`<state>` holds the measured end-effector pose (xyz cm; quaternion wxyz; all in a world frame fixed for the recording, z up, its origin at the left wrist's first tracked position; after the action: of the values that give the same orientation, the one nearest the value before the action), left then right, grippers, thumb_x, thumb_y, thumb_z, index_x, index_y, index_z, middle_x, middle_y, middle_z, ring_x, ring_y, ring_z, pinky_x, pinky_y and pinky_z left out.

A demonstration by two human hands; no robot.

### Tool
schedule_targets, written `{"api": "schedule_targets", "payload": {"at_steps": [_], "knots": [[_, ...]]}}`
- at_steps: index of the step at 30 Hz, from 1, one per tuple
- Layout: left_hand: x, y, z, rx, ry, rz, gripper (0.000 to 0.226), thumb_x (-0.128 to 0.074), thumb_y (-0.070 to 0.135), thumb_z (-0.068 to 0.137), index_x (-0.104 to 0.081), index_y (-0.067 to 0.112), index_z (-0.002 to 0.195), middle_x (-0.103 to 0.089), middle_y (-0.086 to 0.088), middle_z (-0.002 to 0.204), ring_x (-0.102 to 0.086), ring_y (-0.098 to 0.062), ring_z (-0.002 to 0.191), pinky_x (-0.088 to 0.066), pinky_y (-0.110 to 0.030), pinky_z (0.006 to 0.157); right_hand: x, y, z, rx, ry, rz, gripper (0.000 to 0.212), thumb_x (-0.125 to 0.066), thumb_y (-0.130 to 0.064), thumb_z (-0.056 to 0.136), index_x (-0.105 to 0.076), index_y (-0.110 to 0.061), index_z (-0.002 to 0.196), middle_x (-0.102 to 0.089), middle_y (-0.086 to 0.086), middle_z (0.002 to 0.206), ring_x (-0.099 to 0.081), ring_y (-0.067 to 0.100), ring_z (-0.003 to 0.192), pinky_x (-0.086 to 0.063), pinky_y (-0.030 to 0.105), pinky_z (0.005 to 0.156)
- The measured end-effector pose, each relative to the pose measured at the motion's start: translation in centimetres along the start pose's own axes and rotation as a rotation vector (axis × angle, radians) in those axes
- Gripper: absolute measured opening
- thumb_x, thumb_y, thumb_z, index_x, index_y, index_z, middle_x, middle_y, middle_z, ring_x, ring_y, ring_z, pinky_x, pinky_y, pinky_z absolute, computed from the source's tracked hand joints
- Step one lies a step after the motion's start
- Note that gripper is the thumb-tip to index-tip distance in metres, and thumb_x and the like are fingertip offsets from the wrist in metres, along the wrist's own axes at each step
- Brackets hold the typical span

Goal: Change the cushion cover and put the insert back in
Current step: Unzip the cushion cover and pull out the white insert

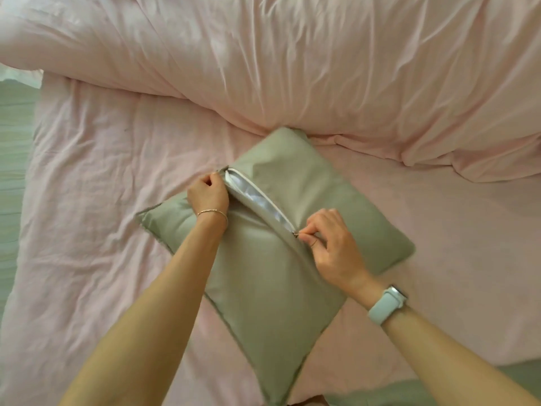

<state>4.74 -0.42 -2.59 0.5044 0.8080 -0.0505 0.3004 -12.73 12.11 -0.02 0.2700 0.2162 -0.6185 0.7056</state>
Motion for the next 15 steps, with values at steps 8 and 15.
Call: {"api": "schedule_targets", "payload": {"at_steps": [8, 15], "knots": [[1.8, -3.2, -2.9, -0.172, 0.166, 0.201, 0.034, -0.058, 0.009, 0.083, -0.051, -0.003, 0.114, -0.05, -0.022, 0.119, -0.042, -0.034, 0.113, -0.026, -0.028, 0.093, 0.2, 2.8, 3.0, -0.35, -0.149, -0.027, 0.005, -0.057, -0.005, 0.088, -0.061, -0.002, 0.088, -0.053, -0.003, 0.077, -0.046, 0.018, 0.079, -0.034, 0.027, 0.069], [-1.7, -2.6, -5.9, -1.114, -0.074, 0.47, 0.021, -0.052, 0.028, 0.084, -0.071, 0.019, 0.089, -0.066, 0.001, 0.084, -0.047, -0.015, 0.091, -0.029, -0.038, 0.092, -1.5, 2.3, 4.9, -0.612, -0.112, 0.01, 0.007, -0.059, -0.013, 0.087, -0.061, -0.006, 0.088, -0.045, -0.013, 0.067, -0.046, 0.015, 0.078, -0.026, 0.02, 0.061]]}}
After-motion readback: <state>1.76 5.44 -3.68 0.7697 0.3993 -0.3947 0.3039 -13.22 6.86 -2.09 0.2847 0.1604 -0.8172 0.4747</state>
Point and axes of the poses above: each hand's wrist, its own z-axis towards the middle knuckle, its own x-axis out of the back of the hand, y = z × x, the point moved 1 cm from there along z, towards the middle knuckle
